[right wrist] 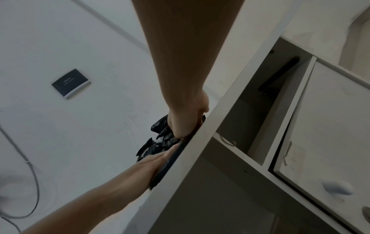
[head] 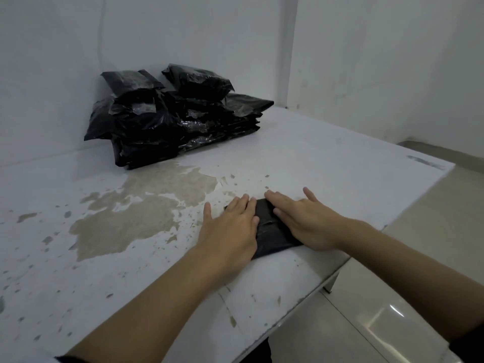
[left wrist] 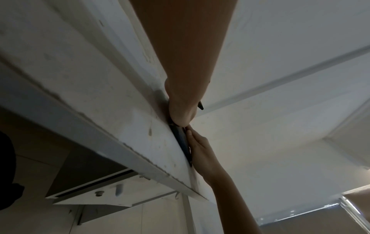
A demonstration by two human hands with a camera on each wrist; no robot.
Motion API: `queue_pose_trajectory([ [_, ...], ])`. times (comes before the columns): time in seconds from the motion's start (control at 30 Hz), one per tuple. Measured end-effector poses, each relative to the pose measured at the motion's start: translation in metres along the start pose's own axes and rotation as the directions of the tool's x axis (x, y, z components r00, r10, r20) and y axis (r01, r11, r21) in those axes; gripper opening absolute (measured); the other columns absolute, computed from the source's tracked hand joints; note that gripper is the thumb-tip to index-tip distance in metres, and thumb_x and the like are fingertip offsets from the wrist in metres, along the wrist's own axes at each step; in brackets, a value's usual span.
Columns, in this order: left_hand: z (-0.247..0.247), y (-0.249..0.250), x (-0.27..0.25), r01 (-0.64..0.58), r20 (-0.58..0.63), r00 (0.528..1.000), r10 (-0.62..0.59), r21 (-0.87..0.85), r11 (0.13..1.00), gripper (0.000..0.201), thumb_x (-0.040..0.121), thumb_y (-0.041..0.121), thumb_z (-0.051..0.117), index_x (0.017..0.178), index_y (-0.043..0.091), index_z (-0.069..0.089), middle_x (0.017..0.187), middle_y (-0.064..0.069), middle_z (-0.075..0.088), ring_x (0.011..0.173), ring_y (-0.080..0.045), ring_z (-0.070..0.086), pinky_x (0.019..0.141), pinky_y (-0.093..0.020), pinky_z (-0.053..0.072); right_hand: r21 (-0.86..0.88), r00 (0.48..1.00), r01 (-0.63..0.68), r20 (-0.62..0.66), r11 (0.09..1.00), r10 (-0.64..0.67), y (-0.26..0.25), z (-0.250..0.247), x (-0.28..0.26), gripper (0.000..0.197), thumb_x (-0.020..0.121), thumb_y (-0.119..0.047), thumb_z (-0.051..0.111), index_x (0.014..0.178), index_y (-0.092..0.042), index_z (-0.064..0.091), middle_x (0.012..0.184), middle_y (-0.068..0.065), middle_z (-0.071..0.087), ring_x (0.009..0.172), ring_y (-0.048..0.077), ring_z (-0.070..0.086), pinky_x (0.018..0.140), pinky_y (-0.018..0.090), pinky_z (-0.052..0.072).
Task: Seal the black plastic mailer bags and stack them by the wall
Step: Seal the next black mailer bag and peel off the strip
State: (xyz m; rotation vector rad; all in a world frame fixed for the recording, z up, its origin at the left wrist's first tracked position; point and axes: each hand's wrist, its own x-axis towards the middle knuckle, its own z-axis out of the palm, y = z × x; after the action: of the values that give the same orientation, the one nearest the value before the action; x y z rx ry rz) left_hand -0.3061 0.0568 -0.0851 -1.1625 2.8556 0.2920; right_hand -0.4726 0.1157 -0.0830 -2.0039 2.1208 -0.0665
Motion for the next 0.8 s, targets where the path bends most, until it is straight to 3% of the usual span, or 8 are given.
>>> queue_pose_trajectory([
  [0.3, 0.001, 0.031, 0.028, -0.02, 0.013, 1.0, 0.02, -0.06, 0.998, 0.051, 0.105, 0.029, 0.012, 0.153, 0.019, -0.004, 0.161, 0.005, -0.008, 0.147, -0.01, -0.006, 0.117, -0.051, -0.007, -0.054, 0.989, -0.147, 0.014, 0.988, 0.148, 0.034, -0.012, -0.003, 0.048, 0.105, -0.031, 0.016, 0.152, -0.025, 0.009, 0.159, -0.006, 0.013, 0.142, 0.019, 0.027, 0.115, 0.046, -0.009],
  [0.47, 0.003, 0.028, 0.032, -0.026, 0.035, 0.999, 0.031, -0.134, 0.991, 0.054, 0.105, 0.028, 0.012, 0.151, 0.016, -0.012, 0.159, 0.005, -0.016, 0.146, -0.008, -0.009, 0.115, -0.048, -0.012, -0.12, 0.976, -0.214, 0.016, 0.969, 0.217, 0.04, -0.005, -0.004, 0.049, 0.105, -0.033, 0.011, 0.152, -0.031, 0.0, 0.159, -0.016, 0.0, 0.147, 0.018, -0.007, 0.107, 0.064, -0.016],
  [0.6, -0.005, 0.021, 0.028, -0.029, 0.05, 0.998, 0.047, -0.307, 0.951, 0.056, 0.102, 0.014, 0.02, 0.153, 0.02, -0.004, 0.16, 0.009, -0.009, 0.146, -0.004, -0.005, 0.111, -0.052, -0.02, -0.046, 0.961, -0.273, -0.065, 0.961, 0.27, 0.033, 0.002, -0.007, 0.048, 0.105, -0.033, 0.013, 0.152, -0.031, 0.005, 0.159, -0.016, 0.003, 0.147, 0.022, -0.012, 0.105, 0.068, -0.011],
  [0.67, -0.007, 0.018, 0.025, -0.042, 0.027, 0.998, 0.053, -0.31, 0.95, 0.055, 0.103, 0.015, 0.021, 0.153, 0.027, 0.001, 0.159, 0.013, -0.005, 0.145, -0.002, -0.004, 0.104, -0.058, -0.026, -0.001, 0.95, -0.248, -0.197, 0.969, 0.243, 0.033, 0.007, -0.009, 0.047, 0.105, -0.031, 0.021, 0.151, -0.029, 0.016, 0.16, -0.009, 0.009, 0.148, 0.023, -0.003, 0.108, 0.066, -0.004],
  [0.7, -0.007, 0.018, 0.023, -0.062, -0.009, 0.998, 0.062, -0.284, 0.957, 0.054, 0.104, 0.016, 0.022, 0.153, 0.03, 0.004, 0.16, 0.013, -0.004, 0.145, -0.002, -0.003, 0.102, -0.059, -0.027, -0.009, 0.935, -0.175, -0.314, 0.985, 0.163, 0.033, 0.009, -0.01, 0.043, 0.104, -0.025, 0.03, 0.148, -0.026, 0.031, 0.158, -0.002, 0.02, 0.147, 0.026, 0.011, 0.11, 0.064, 0.006],
  [0.73, -0.006, 0.019, 0.021, -0.091, -0.065, 0.995, 0.078, -0.24, 0.967, 0.053, 0.104, 0.017, 0.024, 0.152, 0.031, 0.007, 0.16, 0.012, -0.002, 0.145, -0.003, -0.003, 0.101, -0.06, -0.027, -0.042, 0.898, -0.059, -0.439, 0.997, 0.034, 0.032, 0.009, -0.011, 0.038, 0.1, -0.016, 0.042, 0.137, -0.021, 0.051, 0.148, 0.009, 0.04, 0.138, 0.031, 0.034, 0.108, 0.062, 0.024],
  [0.77, -0.004, 0.02, 0.019, -0.126, -0.132, 0.986, 0.103, -0.184, 0.975, 0.054, 0.103, 0.014, 0.028, 0.152, 0.031, 0.013, 0.16, 0.01, 0.001, 0.146, -0.004, -0.002, 0.103, -0.059, -0.026, -0.075, 0.85, 0.045, -0.521, 0.996, -0.077, 0.033, 0.011, -0.011, 0.032, 0.092, -0.009, 0.051, 0.119, -0.015, 0.067, 0.125, 0.017, 0.06, 0.116, 0.035, 0.057, 0.095, 0.057, 0.044],
  [0.8, -0.003, 0.023, 0.018, -0.171, -0.193, 0.97, 0.146, -0.118, 0.978, 0.056, 0.101, 0.011, 0.034, 0.151, 0.031, 0.018, 0.161, 0.008, 0.005, 0.146, -0.005, 0.0, 0.106, -0.057, -0.023, -0.066, 0.809, 0.107, -0.574, 0.992, -0.126, 0.035, 0.014, -0.011, 0.028, 0.085, -0.007, 0.054, 0.103, -0.011, 0.074, 0.099, 0.017, 0.069, 0.09, 0.036, 0.066, 0.076, 0.049, 0.055],
])
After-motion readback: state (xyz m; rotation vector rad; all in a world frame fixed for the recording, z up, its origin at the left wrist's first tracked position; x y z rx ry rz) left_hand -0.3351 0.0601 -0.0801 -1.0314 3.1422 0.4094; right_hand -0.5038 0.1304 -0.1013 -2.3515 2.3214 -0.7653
